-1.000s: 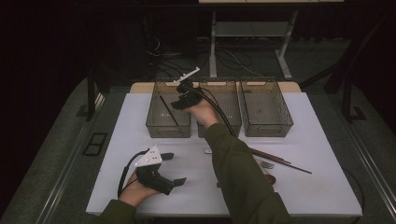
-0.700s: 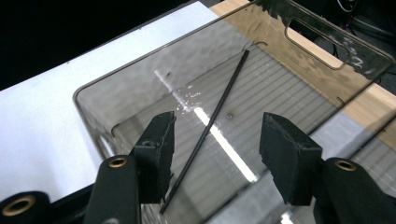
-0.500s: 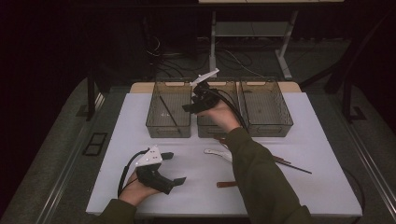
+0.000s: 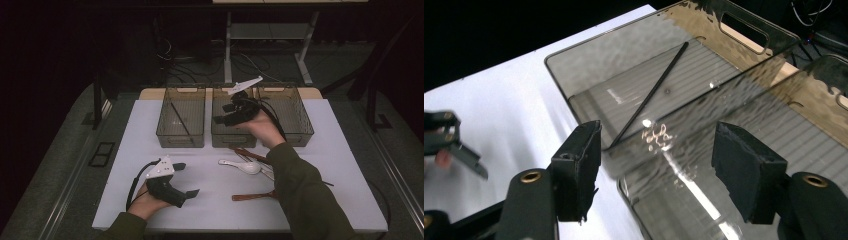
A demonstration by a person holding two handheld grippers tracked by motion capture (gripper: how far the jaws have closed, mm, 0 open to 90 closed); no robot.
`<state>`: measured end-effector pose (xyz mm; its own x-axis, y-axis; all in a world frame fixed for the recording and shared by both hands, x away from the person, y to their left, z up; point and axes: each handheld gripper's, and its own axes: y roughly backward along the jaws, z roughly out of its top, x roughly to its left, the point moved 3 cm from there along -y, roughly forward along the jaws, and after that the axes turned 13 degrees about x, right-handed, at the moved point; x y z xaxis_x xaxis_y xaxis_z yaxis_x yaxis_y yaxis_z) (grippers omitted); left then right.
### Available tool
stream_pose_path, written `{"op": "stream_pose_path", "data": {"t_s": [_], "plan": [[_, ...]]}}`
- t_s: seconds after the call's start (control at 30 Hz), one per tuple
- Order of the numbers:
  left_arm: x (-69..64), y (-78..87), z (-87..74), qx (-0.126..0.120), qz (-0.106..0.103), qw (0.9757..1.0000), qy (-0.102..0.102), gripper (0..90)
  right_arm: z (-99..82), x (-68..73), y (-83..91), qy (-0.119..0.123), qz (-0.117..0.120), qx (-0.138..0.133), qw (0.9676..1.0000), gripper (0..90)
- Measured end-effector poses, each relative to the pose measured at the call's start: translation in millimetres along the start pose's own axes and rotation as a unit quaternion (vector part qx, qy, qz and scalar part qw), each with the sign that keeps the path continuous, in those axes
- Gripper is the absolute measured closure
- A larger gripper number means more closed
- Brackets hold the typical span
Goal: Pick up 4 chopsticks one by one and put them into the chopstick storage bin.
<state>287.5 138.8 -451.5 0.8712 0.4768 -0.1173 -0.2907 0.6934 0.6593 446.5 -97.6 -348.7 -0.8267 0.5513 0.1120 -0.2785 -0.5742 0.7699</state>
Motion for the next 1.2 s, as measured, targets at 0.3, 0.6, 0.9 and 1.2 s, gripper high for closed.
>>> {"op": "stream_pose_path", "data": {"t_s": [0.3, 0.6, 0.9, 1.2], "plan": [[-2.1, 0.2, 0.4, 0.002, -0.002, 1.0, -0.007, 0.0, -33.5, -1.7, 13.9, 0.01, 0.002, 0.001, 0.9999, 35.7], [-3.2, 0.8, 0.5, 0.003, -0.002, 1.0, -0.006, 0.0, -67.2, -2.1, 27.5, 0.009, 0.003, -0.007, 0.9999, 36.1], [-3.7, 0.6, 0.4, 0.005, -0.003, 1.0, -0.007, 0.0, -106.7, -6.3, 44.6, -0.002, 0.002, -0.014, 0.9999, 43.5], [-3.7, -0.4, 0.3, 0.008, -0.002, 0.9999, -0.009, 0.0, -143.7, -8.0, 56.9, -0.011, 0.006, -0.022, 0.9997, 51.4]]}}
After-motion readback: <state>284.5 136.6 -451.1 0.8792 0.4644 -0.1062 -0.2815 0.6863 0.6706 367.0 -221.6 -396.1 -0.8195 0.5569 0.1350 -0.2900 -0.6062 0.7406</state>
